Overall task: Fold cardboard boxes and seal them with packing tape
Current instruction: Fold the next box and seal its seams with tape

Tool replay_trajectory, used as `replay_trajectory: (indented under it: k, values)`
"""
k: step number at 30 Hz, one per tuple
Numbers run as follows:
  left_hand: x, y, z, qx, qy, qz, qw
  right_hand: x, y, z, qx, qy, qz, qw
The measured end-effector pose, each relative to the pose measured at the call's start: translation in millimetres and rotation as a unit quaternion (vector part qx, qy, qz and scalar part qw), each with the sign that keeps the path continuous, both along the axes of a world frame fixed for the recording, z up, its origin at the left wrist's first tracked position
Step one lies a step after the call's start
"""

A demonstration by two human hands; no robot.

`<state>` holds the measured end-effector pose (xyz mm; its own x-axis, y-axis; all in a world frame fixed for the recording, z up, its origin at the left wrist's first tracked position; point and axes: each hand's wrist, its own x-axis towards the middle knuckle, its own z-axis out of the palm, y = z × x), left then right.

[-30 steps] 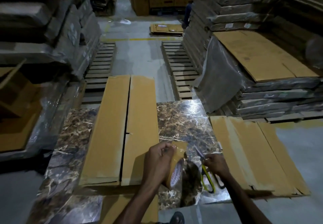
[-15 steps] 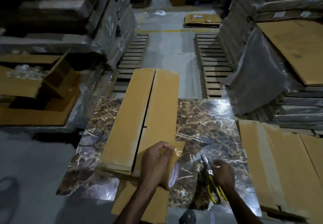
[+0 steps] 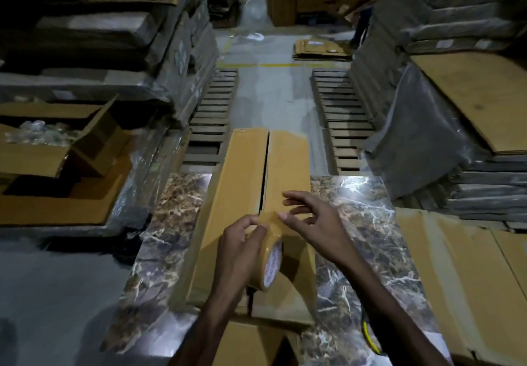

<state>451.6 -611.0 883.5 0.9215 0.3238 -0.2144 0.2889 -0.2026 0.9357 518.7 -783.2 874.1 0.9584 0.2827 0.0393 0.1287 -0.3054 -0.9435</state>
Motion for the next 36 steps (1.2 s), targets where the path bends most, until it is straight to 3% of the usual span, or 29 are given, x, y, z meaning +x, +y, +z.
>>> replay_trajectory:
  k: [3,8,10,14,24,27,32,36]
  values:
    - [20,6,-9,0.034,0.002,0.009,0.999,22,30,-4,-0.044,0.041,0.057,0.997]
    - [38,11,-28,0.058,0.019,-0.005,0.998,31,45,-9,-0.02,0.11,0.09,0.99]
    - [41,13,-31,0.061,0.011,-0.022,0.998,29,46,-15,-0.018,0.119,0.082,0.989]
    - [42,12,-44,0.056,0.03,-0.049,0.997,31,46,-28,0.072,0.176,0.013,0.982]
    - [45,13,-42,0.076,0.081,-0.061,0.992,54,41,-41,0.084,0.145,0.027,0.986]
    - [53,17,-38,0.02,0.096,-0.045,0.994,66,40,-45,0.086,0.146,0.021,0.985]
    - [63,13,-46,-0.094,0.045,0.001,0.995,100,40,-46,0.116,0.18,0.01,0.977]
    - [78,11,-49,-0.056,0.026,0.062,0.996,130,47,-48,0.099,0.226,0.009,0.969]
